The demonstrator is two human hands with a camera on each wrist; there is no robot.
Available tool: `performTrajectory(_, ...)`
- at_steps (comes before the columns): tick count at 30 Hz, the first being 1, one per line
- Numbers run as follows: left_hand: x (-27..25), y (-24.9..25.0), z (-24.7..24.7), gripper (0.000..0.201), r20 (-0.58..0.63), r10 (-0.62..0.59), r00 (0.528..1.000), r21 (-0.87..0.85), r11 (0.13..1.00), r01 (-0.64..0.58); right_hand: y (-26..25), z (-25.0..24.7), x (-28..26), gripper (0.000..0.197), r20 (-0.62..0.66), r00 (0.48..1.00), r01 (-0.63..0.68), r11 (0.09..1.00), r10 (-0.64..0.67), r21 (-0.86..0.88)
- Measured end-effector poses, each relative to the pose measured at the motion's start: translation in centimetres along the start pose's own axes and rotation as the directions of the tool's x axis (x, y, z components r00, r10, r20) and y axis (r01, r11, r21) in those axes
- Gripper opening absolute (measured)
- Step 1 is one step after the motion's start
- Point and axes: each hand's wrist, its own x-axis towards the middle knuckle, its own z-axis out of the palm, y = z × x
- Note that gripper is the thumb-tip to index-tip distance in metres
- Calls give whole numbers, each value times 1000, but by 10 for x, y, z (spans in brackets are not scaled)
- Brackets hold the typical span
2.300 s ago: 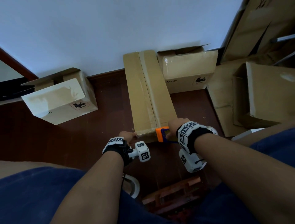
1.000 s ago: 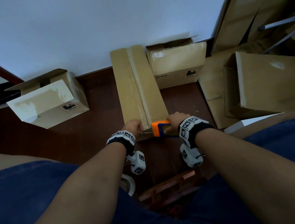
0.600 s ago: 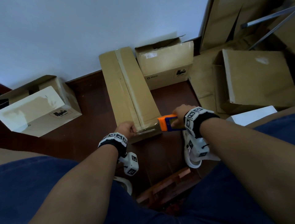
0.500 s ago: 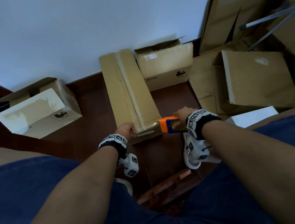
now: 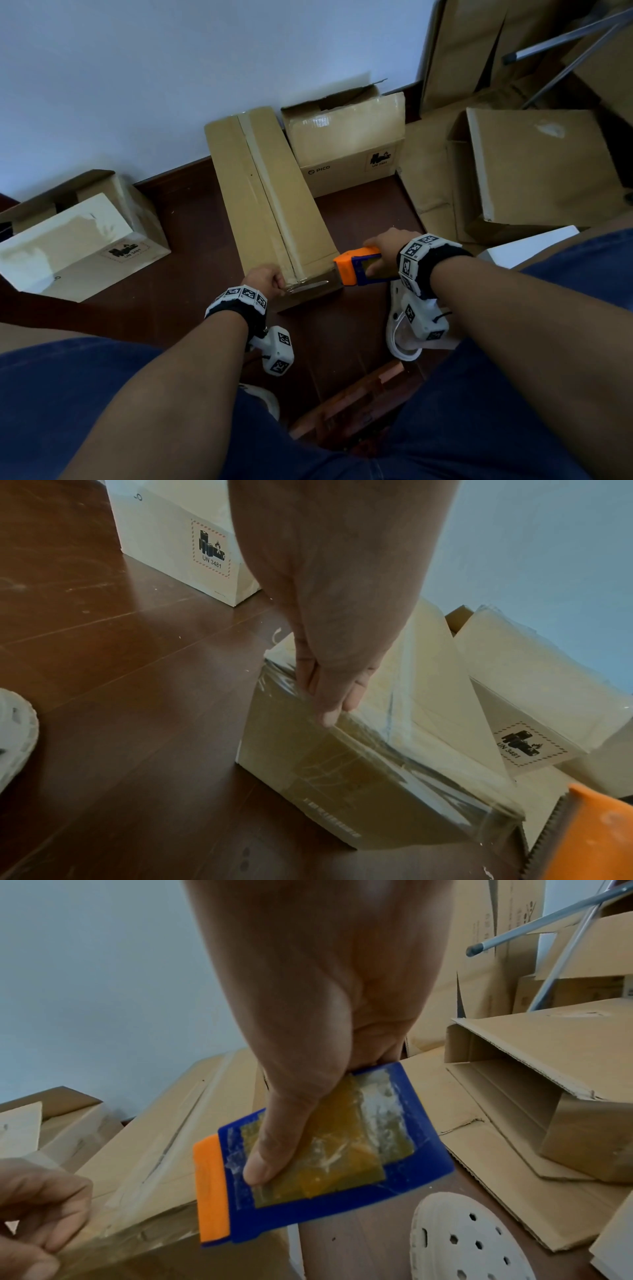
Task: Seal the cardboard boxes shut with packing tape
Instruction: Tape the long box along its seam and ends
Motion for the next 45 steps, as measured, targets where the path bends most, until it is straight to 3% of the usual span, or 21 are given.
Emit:
performTrajectory(6,-1,3,-2,22,-2,-56,998,3,998,56,4,2,-4,63,-17,1000,25,1000,-25,-15)
performTrajectory(10,0,10,-6,7,62,-64,996,50,997,61,6,1,-7,60,-24,999,27,1000,-28,-7)
performTrajectory(23,1,12,-5,8,41,-79,996,34,996,77,14,0,-16,67,-28,999,21,1000,-21,20)
performTrajectory(28,2,8,-2,29,5,-66,998,36,997,66,19,-1,-23,66,-50,998,40,998,-38,54)
performTrajectory(37,0,11,3,26,-42,-68,997,145,987,73,4,2,-24,56,-72,997,-5,1000,3,-27)
performTrajectory(43,-1,20,5,15,7,-14,1000,312,950,11,-10,8,-17,53,-94,993,-84,994,77,-65)
performTrajectory(45,1,17,9,22,22,-20,1000,328,944,12,-10,11,-16,52,-99,992,-89,994,83,-60)
